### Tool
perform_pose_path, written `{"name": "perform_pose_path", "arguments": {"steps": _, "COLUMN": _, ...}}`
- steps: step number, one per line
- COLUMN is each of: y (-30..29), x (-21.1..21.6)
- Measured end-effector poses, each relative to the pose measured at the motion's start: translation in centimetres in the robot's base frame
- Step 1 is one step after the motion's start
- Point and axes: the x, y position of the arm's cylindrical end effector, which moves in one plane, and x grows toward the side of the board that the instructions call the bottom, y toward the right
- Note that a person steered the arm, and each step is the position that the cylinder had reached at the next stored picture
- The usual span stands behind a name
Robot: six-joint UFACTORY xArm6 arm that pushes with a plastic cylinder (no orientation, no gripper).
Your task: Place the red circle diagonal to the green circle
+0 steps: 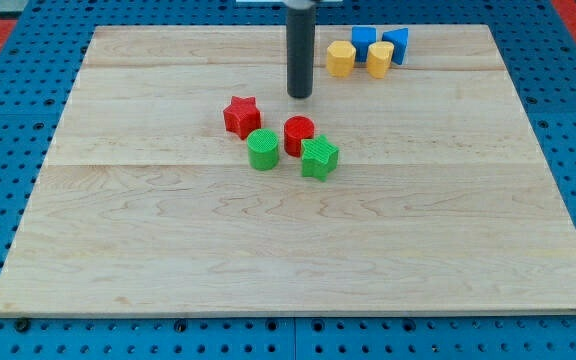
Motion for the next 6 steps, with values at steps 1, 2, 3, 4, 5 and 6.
{"name": "perform_pose_path", "arguments": {"steps": 1, "y": 0.4, "x": 6.2}}
{"name": "perform_pose_path", "arguments": {"steps": 2, "y": -0.3, "x": 11.8}}
{"name": "perform_pose_path", "arguments": {"steps": 3, "y": -1.9, "x": 16.7}}
{"name": "perform_pose_path", "arguments": {"steps": 4, "y": -6.2, "x": 11.1}}
{"name": "perform_pose_path", "arguments": {"steps": 5, "y": -3.8, "x": 11.3}}
{"name": "perform_pose_path", "arguments": {"steps": 6, "y": -9.3, "x": 11.1}}
